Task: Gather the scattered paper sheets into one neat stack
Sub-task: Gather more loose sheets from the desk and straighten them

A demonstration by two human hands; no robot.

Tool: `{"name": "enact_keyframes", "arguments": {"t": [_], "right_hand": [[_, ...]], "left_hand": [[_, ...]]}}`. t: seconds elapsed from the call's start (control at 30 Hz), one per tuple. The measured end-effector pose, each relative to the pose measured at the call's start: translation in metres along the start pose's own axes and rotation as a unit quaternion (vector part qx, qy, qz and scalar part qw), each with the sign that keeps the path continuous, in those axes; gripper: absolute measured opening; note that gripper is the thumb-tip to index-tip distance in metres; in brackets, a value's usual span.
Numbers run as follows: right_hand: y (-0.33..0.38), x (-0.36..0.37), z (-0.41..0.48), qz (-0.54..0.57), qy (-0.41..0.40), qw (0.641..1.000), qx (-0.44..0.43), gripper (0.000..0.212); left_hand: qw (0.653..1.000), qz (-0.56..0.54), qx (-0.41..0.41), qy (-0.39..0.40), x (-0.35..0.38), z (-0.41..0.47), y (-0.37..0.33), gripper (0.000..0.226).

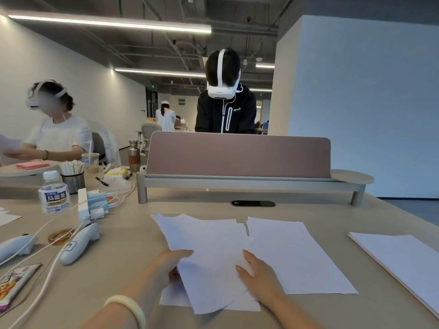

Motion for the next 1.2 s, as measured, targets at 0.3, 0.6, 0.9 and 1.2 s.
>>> {"name": "enact_keyframes", "arguments": {"t": [0.3,0.6,0.9,1.2], "right_hand": [[0.0,-0.003,-0.004,0.138,-0.068,0.988,-0.016,0.053],[0.015,-0.026,-0.006,0.212,-0.123,0.969,-0.025,0.057],[0.079,-0.118,0.002,0.286,-0.021,0.954,-0.091,0.054],[0.061,-0.102,0.002,0.411,0.014,0.907,-0.093,0.027]], "left_hand": [[0.981,0.131,0.131,-0.065,-0.014,-0.013,-0.008,0.053],[0.963,0.12,0.225,-0.086,-0.05,-0.047,-0.045,0.029],[0.954,0.141,0.261,-0.041,-0.042,-0.058,-0.073,0.023],[0.938,0.239,0.245,-0.044,-0.018,-0.056,-0.069,0.025]]}}
Point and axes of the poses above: each hand's wrist, its own z-axis towards the middle knuckle, its own x-axis out of the palm, y = z × x, the point moved 1 cm from there along z, towards the middle knuckle, and after that the axes turned 11 degrees about y, right-handed, at the moved point
